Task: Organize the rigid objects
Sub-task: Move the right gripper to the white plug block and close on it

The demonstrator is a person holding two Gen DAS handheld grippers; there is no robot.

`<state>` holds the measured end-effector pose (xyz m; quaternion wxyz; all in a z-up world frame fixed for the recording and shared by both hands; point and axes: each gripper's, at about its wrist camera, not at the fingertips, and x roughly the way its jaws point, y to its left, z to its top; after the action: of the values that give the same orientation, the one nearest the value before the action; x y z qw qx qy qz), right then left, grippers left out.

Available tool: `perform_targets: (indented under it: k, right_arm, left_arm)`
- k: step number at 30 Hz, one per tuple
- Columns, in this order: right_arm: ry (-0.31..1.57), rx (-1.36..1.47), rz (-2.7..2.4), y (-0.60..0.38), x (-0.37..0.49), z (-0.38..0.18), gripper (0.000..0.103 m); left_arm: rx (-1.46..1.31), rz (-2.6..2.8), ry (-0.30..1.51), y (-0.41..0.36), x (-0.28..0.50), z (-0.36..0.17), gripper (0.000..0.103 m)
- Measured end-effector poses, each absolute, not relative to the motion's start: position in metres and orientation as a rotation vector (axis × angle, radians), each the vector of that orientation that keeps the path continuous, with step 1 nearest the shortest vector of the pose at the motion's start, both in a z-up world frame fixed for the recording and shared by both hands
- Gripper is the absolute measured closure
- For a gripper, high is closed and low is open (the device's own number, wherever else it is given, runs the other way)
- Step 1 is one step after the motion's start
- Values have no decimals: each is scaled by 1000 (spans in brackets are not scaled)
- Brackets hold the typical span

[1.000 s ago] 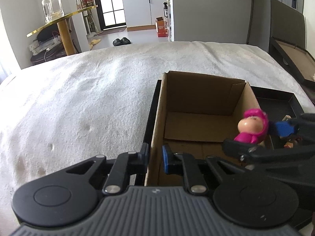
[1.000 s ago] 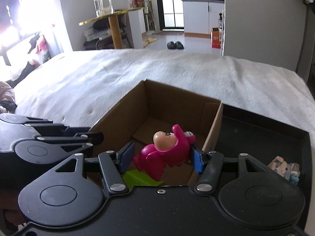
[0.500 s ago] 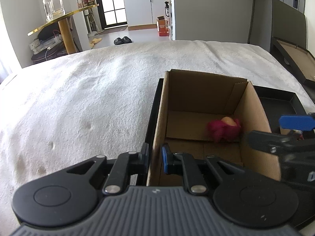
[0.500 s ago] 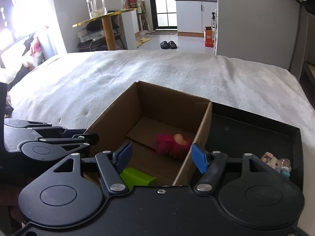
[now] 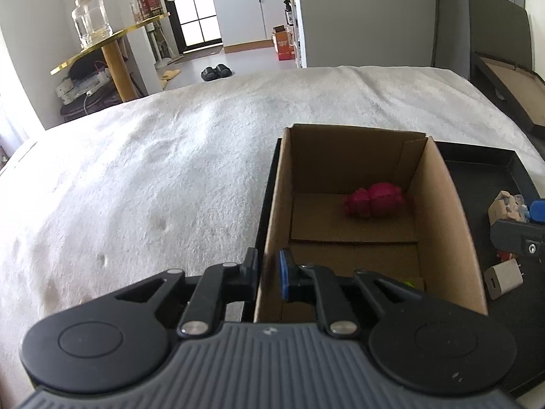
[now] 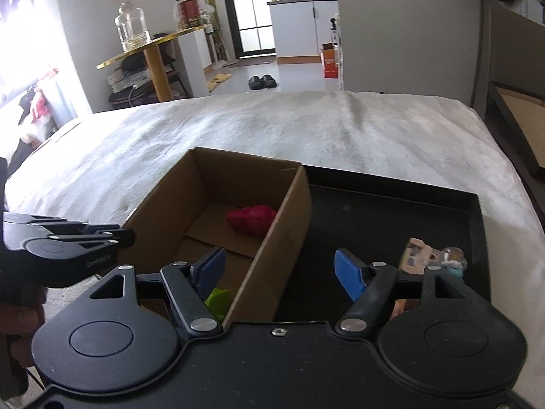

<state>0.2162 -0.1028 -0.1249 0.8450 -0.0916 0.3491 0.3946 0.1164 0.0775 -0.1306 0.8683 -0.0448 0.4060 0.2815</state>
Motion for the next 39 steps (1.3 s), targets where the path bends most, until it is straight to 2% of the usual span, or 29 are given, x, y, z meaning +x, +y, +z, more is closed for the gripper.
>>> perform_targets:
  k: [4, 6, 8, 15, 18, 27, 39]
  right_arm:
    - [745, -177, 811, -111, 222, -127, 31]
    - [752, -170, 796, -116, 225, -131, 29]
    - [761, -164, 784, -121, 228, -134, 29]
    - [793, -149, 748, -137, 234, -149, 26]
    - [802, -142, 740, -141, 237, -154, 23]
    - [821, -130, 697, -154, 245, -169, 10]
    - [879, -110, 691, -164, 256, -195, 9]
  left_arm:
    - [-79, 585, 873, 74, 120, -130, 85]
    - [-69, 583, 884, 72, 123, -130, 68]
    - [-53, 584, 884, 68, 123, -130, 57]
    - [-13, 598, 894, 58, 128, -129, 37]
    - [5, 599, 903, 56, 131, -130, 32]
    - [34, 615, 928, 48, 140, -133, 27]
    - [70, 629, 956, 39, 146, -137, 25]
